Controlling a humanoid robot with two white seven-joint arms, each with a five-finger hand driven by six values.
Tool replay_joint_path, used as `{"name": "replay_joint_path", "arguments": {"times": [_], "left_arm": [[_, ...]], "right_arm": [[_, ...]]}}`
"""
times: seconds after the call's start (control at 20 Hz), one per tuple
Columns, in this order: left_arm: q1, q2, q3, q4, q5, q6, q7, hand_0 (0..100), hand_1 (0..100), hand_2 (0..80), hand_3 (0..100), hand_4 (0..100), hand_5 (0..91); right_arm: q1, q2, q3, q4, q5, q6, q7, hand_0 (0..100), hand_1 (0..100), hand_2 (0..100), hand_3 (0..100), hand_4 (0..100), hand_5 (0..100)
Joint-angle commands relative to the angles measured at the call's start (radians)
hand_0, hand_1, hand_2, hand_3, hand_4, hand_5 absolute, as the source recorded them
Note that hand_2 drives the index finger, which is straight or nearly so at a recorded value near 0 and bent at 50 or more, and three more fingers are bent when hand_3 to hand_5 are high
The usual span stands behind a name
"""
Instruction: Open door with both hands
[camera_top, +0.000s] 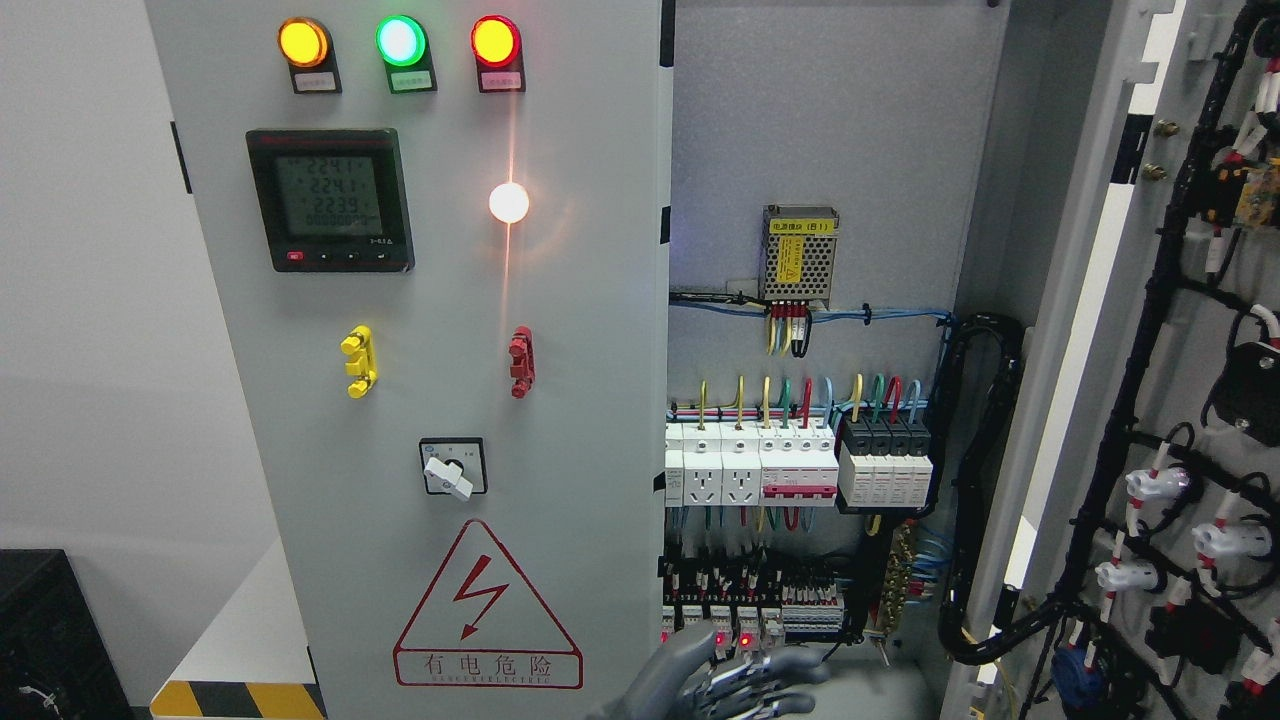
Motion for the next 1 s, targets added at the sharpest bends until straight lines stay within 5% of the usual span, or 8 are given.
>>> {"name": "replay_joint_path", "arguments": {"times": [0.0,0.2,0.5,0.95], "left_arm": [[0.293,0.149,0.030,0.046,-0.145,-0.017,0.000,0,0,0.0,0,0,0.0],[0.486,0.147,0.079,0.129,-0.243,-0.069,-0.007,0,0,0.0,0,0,0.0],[0.733,0.120,0.222,0.322,-0.254,-0.088,-0.007,0,0,0.0,0,0,0.0],[0.921,-0.047,0.429,0.696,-0.308,-0.091,-0.014,0,0,0.0,0,0,0.0]], "right_arm": [[0.000,0.000,0.031,0.000,-0.029,0.000,0.000,0,0,0,0,0,0],[0.000,0.000,0.031,0.000,-0.029,0.000,0.000,0,0,0,0,0,0],[0.000,0.000,0.031,0.000,-0.029,0.000,0.000,0,0,0,0,0,0],[0.000,0.000,0.031,0.000,-0.029,0.000,0.000,0,0,0,0,0,0]]}}
